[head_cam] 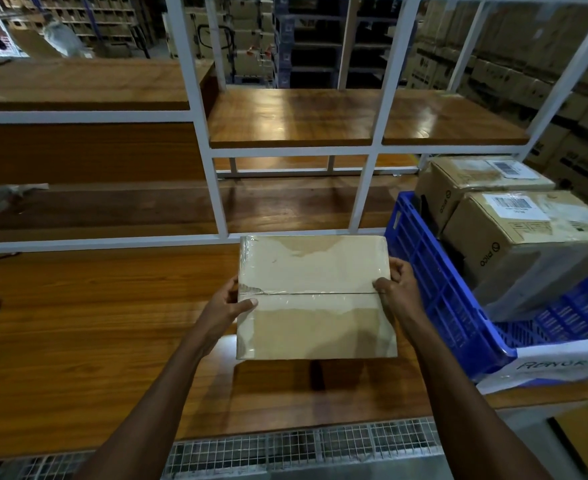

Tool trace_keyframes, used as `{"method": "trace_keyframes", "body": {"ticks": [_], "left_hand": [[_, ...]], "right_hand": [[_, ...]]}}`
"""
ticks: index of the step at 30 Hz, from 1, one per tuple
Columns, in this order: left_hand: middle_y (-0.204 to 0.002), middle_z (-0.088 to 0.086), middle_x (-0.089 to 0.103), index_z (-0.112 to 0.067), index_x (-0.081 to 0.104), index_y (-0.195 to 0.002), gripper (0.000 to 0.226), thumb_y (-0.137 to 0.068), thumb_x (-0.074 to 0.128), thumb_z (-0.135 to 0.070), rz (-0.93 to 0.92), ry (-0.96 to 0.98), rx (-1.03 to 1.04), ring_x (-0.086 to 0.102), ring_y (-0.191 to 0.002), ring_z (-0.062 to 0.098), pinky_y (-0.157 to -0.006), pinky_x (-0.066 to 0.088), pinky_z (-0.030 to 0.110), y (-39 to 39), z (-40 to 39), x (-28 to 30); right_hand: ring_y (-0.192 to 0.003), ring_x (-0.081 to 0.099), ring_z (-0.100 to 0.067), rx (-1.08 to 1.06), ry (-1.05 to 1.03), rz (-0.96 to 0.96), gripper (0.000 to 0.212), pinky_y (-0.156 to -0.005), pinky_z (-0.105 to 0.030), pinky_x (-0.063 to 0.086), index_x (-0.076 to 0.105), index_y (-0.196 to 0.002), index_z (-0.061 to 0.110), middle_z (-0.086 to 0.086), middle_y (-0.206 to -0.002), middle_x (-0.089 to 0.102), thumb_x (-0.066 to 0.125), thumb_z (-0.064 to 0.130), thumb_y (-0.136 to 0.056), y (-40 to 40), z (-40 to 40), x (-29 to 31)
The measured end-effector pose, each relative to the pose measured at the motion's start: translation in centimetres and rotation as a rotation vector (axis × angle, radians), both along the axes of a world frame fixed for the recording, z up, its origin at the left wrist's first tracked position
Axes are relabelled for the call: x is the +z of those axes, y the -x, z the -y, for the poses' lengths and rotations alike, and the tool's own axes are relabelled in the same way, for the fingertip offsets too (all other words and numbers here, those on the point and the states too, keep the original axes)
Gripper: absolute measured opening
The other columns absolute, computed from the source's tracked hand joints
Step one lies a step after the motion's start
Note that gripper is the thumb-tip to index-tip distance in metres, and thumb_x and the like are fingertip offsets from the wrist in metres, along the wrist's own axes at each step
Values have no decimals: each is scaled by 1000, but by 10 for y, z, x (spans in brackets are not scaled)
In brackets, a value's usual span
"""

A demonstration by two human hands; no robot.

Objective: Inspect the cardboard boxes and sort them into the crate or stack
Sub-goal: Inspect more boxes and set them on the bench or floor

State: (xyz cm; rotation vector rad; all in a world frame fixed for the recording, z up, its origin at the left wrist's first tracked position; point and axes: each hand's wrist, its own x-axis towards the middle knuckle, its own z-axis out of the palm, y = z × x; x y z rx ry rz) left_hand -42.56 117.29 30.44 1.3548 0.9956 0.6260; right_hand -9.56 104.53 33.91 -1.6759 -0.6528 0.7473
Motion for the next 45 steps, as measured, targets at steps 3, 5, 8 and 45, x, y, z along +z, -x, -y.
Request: {"method": "trace_keyframes", "body": {"ticks": [3, 5, 8, 45], "left_hand": [[-130, 4, 64, -28, 41, -151, 71, -90, 76, -32, -26, 15, 107, 67, -114, 27, -88, 60, 47, -10, -2, -5], [-125, 5, 65, -25, 43, -148, 62, -93, 73, -32, -42, 32, 170, 69, -108, 28, -86, 60, 48, -16, -4, -7], [-121, 8, 69, -19, 49, -142, 50, -97, 69, -29, -32, 71, 227, 72, -101, 26, -82, 61, 46, -24, -7, -13], [-133, -4, 63, -44, 35, -153, 43, -111, 34, -45, -116, 189, 50, 61, -111, 15, -81, 49, 35, -111, -57, -2]], "right_hand": [[-110, 63, -14, -11, 35, 36, 45, -96, -44, 54, 50, -128, 28, 2, -130, 61, 69, 10, -92, -4, -11, -6], [-113, 63, -18, 7, 66, 50, 46, -98, -47, 55, 55, -132, 30, 5, -128, 62, 69, 12, -92, -6, -17, -7], [-108, 65, -19, 34, 120, 17, 48, -97, -48, 56, 59, -137, 28, 5, -122, 66, 65, 12, -93, -9, -26, -9], [-91, 72, -21, -38, 249, -54, 23, -66, -34, 56, 71, -108, 37, -2, -110, 74, 52, 25, -105, -80, -92, -23]]}}
